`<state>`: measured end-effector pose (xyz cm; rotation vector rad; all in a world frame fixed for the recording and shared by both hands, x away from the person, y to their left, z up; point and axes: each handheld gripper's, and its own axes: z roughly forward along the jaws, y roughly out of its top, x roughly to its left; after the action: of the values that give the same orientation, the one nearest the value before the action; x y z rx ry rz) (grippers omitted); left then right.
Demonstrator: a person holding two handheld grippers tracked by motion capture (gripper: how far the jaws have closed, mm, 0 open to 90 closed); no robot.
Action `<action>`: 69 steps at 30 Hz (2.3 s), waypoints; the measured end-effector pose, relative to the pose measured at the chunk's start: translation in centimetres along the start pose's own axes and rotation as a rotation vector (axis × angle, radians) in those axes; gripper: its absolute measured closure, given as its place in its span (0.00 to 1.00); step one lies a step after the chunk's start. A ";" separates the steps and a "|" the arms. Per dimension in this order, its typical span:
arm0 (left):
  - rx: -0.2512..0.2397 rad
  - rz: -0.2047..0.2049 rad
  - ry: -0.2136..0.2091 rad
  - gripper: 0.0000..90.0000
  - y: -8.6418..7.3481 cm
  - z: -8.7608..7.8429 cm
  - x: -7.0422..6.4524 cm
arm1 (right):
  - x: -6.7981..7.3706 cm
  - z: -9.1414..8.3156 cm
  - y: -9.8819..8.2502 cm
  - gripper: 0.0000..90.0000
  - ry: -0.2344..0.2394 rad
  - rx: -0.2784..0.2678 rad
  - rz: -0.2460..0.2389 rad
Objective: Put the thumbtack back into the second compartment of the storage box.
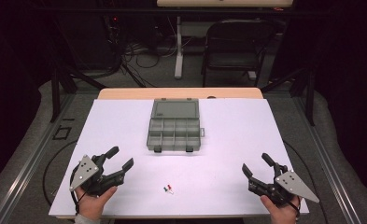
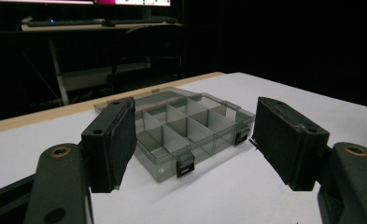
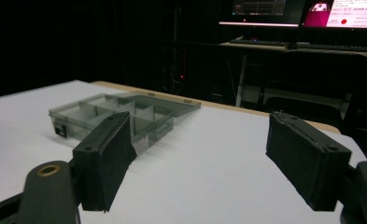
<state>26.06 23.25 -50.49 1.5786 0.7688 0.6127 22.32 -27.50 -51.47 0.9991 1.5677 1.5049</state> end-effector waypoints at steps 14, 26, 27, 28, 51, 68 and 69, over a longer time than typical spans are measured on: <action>0.106 -0.004 -0.066 0.33 -1.1 1.3 -1.0 | 0.8 1.0 -0.8 0.20 0.046 0.067 -0.070; 0.231 -0.002 -0.150 0.39 -2.3 3.1 -3.2 | 1.2 1.8 -1.1 0.20 0.084 0.105 -0.083; 0.250 0.017 -0.151 0.40 -2.4 3.3 -3.5 | 1.2 1.8 -1.1 0.20 0.087 0.107 -0.079; 0.265 0.027 -0.159 0.42 -2.5 3.4 -3.8 | 1.1 1.8 -1.1 0.20 0.091 0.107 -0.080; 0.539 0.026 -0.256 0.65 -4.6 6.4 -7.6 | 1.3 2.0 -1.3 0.20 0.110 0.125 -0.089; 0.587 0.001 -0.235 0.66 -5.2 7.4 -8.0 | 1.1 1.9 -1.2 0.20 0.108 0.128 -0.083; 0.589 -0.003 -0.231 0.67 -5.2 7.4 -8.0 | 1.1 1.9 -1.2 0.20 0.108 0.131 -0.083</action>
<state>25.82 12.68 -56.45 2.1397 0.8170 0.1930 23.52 -25.73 -52.79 0.9256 1.7818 1.4350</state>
